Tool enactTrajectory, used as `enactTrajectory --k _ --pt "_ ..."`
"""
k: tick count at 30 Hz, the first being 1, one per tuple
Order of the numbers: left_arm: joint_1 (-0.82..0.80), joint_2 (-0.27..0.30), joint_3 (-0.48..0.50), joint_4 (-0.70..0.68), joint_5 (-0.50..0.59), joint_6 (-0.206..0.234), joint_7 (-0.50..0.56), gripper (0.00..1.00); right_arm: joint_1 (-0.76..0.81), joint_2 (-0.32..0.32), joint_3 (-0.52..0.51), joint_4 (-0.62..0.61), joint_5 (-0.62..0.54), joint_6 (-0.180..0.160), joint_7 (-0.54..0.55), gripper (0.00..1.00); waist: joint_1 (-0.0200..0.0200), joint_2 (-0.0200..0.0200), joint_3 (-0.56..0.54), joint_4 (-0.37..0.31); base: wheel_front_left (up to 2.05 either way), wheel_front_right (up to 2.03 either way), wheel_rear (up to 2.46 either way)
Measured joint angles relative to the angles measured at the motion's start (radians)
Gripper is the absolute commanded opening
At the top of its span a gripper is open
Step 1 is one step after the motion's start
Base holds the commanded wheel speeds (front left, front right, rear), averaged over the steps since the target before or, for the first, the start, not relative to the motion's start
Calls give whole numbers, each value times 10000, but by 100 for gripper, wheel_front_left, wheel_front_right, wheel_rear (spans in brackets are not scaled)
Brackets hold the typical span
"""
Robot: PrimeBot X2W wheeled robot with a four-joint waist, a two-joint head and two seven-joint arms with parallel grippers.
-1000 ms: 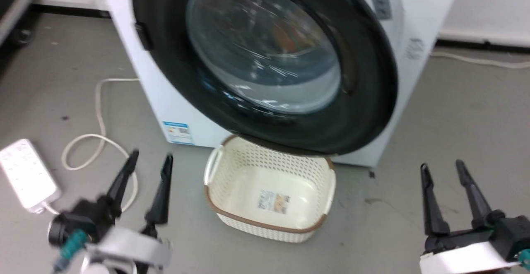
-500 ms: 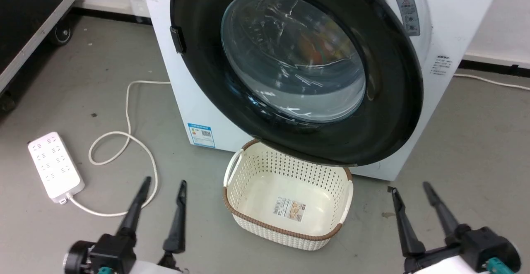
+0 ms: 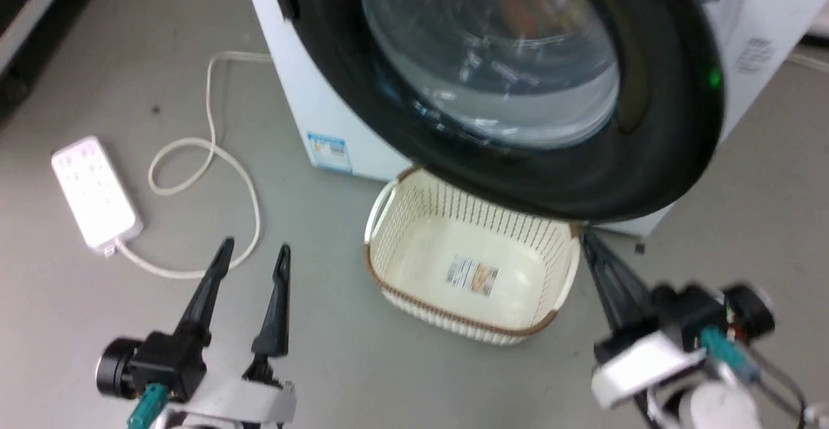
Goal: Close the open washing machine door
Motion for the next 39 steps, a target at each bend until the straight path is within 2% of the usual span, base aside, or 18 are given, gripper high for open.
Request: enactTrajectory --k 5,12,20,30,39 --pt "-560 -98 -8 -73 115 -176 0 100 -1514 -692 -58 378 6 2 763 0 1 0 881 225 0 0 0" --pt "-1247 -215 -82 -90 169 -326 0 100 -3516 -1503 -1442 1227 391 4 1659 0 2 0 2046 601 0 0 0" --pt "-1556 -337 -102 -50 171 -403 0 100 -4988 -1615 -2654 1831 686 23 2159 0 1 0 2785 946 0 0 0" --pt "-1775 -364 -104 -15 174 -414 0 100 -6875 -1875 -3241 2750 573 29 2282 0 0 0 3322 932 0 0 0" --pt "-1929 -370 -130 29 247 -416 0 100 -7480 -1628 -3615 3605 245 194 2000 0 -3 0 3384 866 0 0 0"
